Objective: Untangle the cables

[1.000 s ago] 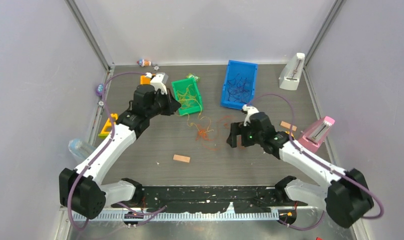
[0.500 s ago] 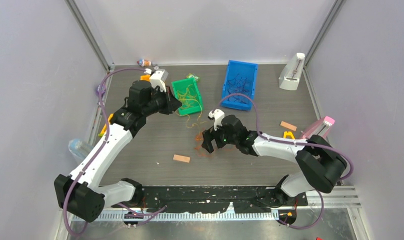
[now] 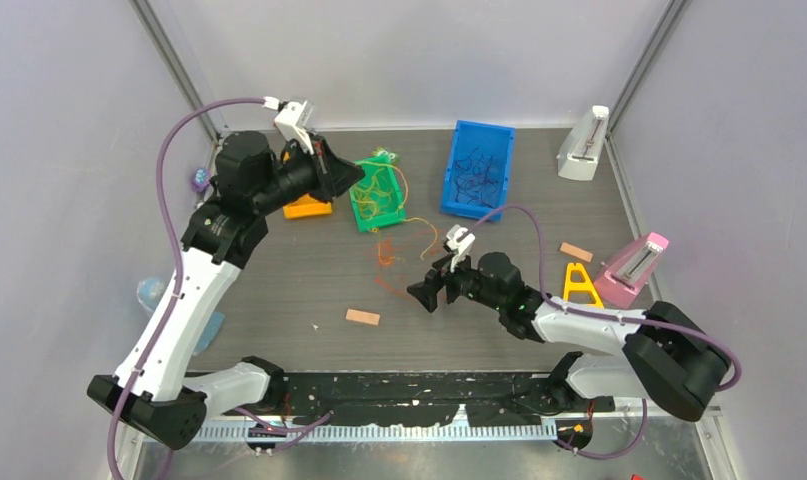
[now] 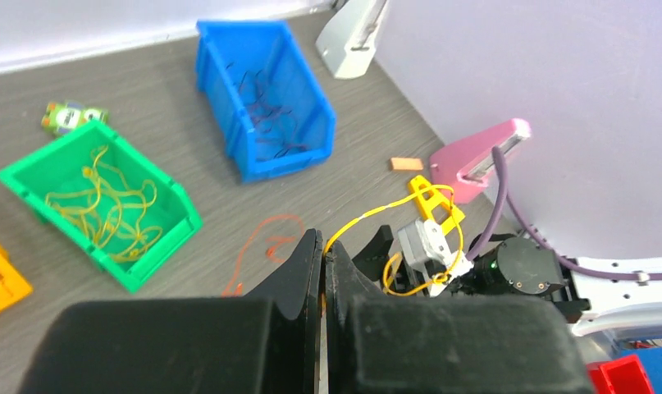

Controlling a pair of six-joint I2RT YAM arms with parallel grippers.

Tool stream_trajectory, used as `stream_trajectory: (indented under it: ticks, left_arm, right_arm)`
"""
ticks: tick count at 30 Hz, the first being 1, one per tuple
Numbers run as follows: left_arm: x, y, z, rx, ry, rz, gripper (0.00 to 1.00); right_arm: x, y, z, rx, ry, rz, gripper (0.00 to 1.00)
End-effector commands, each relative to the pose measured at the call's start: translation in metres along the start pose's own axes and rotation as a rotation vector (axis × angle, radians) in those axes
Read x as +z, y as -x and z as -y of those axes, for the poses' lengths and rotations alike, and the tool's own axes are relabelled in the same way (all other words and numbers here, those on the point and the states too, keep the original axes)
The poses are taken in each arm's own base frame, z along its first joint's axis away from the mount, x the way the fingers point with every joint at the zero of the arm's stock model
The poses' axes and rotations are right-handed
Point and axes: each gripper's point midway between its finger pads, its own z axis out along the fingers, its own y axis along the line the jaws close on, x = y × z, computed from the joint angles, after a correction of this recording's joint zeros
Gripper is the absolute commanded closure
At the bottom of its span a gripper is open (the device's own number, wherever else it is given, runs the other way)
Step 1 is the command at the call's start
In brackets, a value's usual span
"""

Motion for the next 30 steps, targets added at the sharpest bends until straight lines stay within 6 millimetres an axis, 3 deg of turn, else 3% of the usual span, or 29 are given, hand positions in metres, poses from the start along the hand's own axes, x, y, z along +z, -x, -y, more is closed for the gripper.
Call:
stream_trajectory:
  ticks: [1,7,18,22,23,24,25,26,27,29,30]
  left_arm:
    - [-0.015,0.025,0.034,0.019,-0.101,0.025,1.00]
    - [-0.025,0.054,0.062,0.038,-0.164,0.063,1.00]
    - [-0.039,0.100,0.096,0.044,-0.243,0.127,1.00]
    - [-0.045,0.115,0.104,0.042,-0.256,0.164,1.00]
    - [-0.045,0.118,0.106,0.039,-0.259,0.173,1.00]
    - [-0.046,0.121,0.107,0.031,-0.262,0.180,1.00]
    - [-0.046,0.122,0.108,0.025,-0.266,0.185,1.00]
    - [-0.047,0.126,0.110,0.023,-0.274,0.195,1.00]
    - [-0.048,0.128,0.112,0.022,-0.277,0.204,1.00]
    - [-0.051,0.132,0.110,0.027,-0.255,0.221,1.00]
    - [-0.053,0.136,0.107,0.035,-0.232,0.231,1.00]
  right_arm:
    - [-0.011,0.056,-0.018,-0.065,0.076,0.234,0.05]
    - [-0.002,0.067,-0.030,-0.078,0.145,0.240,0.05]
    - [0.029,0.107,-0.044,-0.049,0.207,0.343,0.05]
    - [0.043,0.119,-0.061,-0.020,0.304,0.372,0.05]
    - [0.044,0.130,-0.069,-0.018,0.336,0.406,0.05]
    - [0.051,0.125,-0.070,0.015,0.347,0.391,0.05]
    - [0.053,0.135,-0.075,0.032,0.368,0.424,0.05]
    - [0.062,0.129,-0.072,0.050,0.363,0.409,0.01]
    - [0.065,0.136,-0.073,0.070,0.367,0.423,0.08]
    - [0.079,0.128,-0.063,0.111,0.320,0.400,0.50]
    - [0.083,0.125,-0.053,0.134,0.270,0.400,0.59]
